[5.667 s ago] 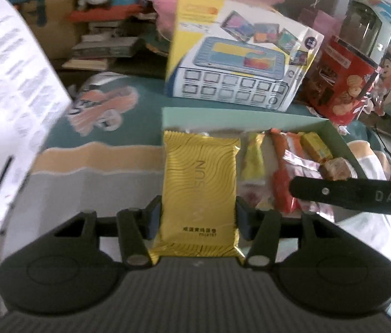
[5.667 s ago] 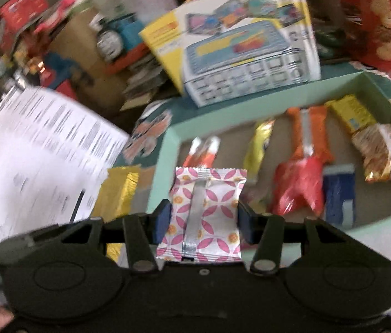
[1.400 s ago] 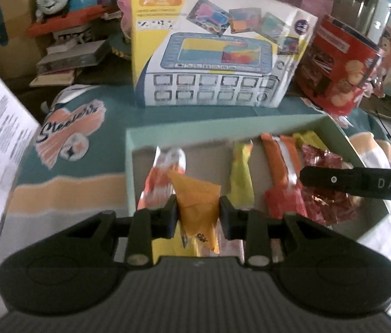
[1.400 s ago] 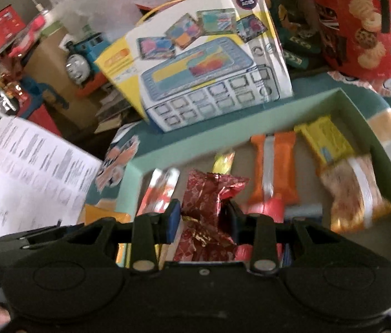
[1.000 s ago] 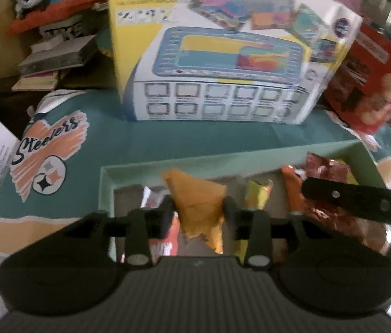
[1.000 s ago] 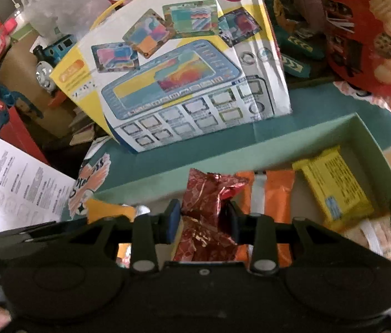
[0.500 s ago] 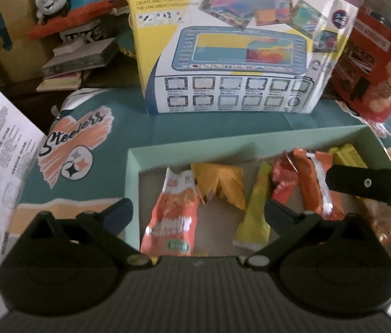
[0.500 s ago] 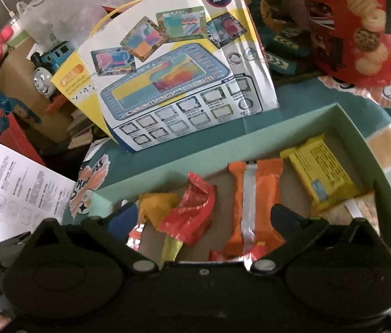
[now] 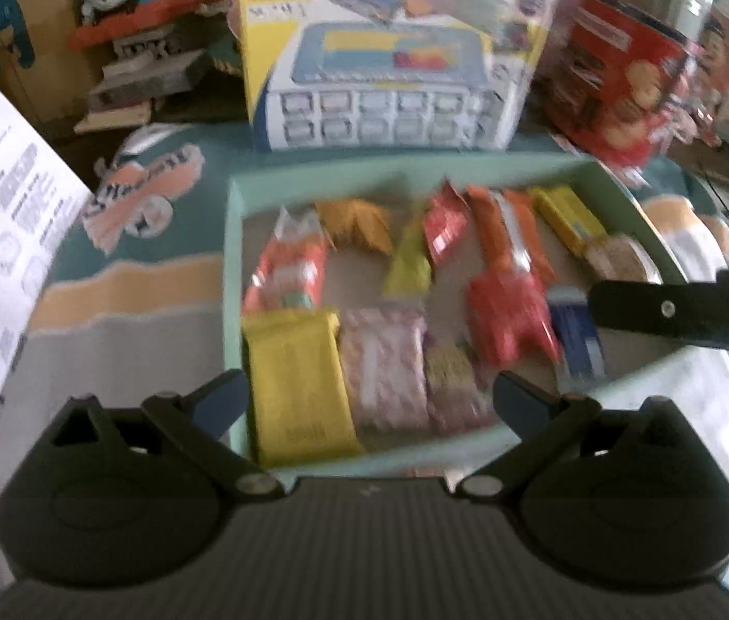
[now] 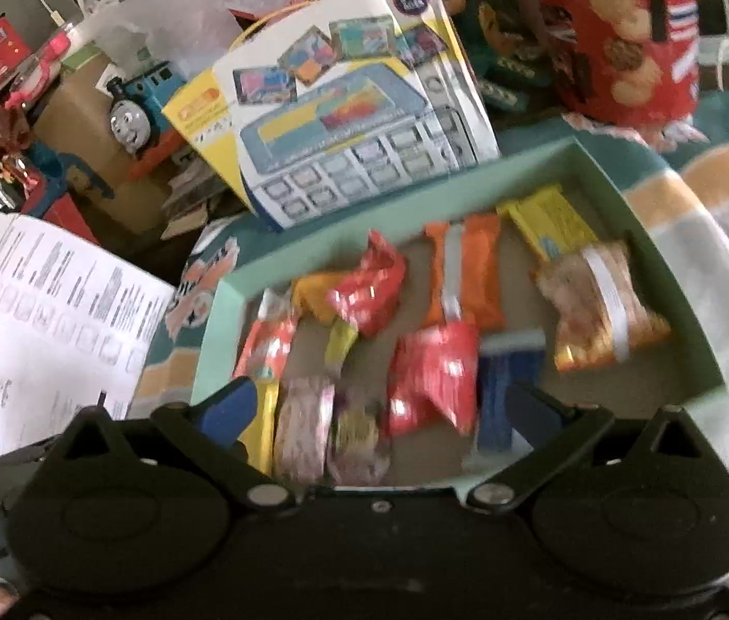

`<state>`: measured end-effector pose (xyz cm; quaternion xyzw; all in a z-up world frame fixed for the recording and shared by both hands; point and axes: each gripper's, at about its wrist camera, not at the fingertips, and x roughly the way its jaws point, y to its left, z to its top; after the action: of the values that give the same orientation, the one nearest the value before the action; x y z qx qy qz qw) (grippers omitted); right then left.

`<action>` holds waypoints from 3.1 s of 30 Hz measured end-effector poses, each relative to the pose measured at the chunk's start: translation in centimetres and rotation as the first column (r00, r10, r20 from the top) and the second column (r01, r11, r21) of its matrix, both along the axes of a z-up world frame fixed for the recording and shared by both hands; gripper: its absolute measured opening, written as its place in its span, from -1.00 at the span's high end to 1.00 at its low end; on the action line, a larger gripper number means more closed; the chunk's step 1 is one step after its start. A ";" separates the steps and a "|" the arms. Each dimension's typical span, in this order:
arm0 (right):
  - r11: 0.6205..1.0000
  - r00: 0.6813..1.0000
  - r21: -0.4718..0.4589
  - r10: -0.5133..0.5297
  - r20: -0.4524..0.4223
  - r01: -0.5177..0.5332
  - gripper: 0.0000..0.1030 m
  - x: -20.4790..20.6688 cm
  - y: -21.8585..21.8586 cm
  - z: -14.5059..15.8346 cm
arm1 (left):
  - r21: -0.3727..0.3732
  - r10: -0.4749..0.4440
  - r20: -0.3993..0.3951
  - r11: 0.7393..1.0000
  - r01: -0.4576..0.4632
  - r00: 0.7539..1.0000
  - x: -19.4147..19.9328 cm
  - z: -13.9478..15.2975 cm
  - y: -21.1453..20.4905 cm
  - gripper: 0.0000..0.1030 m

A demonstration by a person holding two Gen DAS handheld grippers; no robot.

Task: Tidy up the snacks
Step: 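Grasp red square candy with left tool while right tool grasps clear cookie bag, then place red candy in green box with left tool while right places cookie bag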

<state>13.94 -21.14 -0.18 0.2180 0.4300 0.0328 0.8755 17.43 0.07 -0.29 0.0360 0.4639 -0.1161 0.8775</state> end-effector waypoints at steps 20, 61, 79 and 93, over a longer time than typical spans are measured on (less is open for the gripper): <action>0.993 0.989 -0.019 -0.117 -0.093 0.115 -0.70 -11.2 -2.3 -5.5 | 0.016 -0.138 -0.129 0.990 0.142 0.982 -9.4 -6.5 -5.2 -0.32; 0.992 0.999 -0.120 -0.045 -0.019 0.042 0.33 -10.0 -0.6 -4.7 | -0.116 -0.178 -0.100 0.979 0.166 0.979 -10.9 -4.6 -1.9 0.34; 0.999 0.998 -0.037 0.024 0.055 -0.022 0.33 0.7 1.6 0.0 | -0.086 -0.001 0.014 0.996 0.002 1.000 1.8 0.3 2.4 0.34; 0.999 0.999 0.010 0.042 -0.017 -0.042 -0.01 9.3 2.9 -2.8 | -0.013 0.047 0.014 0.999 -0.047 0.999 10.2 -2.1 0.9 -0.29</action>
<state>23.23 -18.21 -2.96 0.2134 0.4420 0.0514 0.8698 27.66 0.93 -2.36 0.0205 0.4576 -0.0983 0.8835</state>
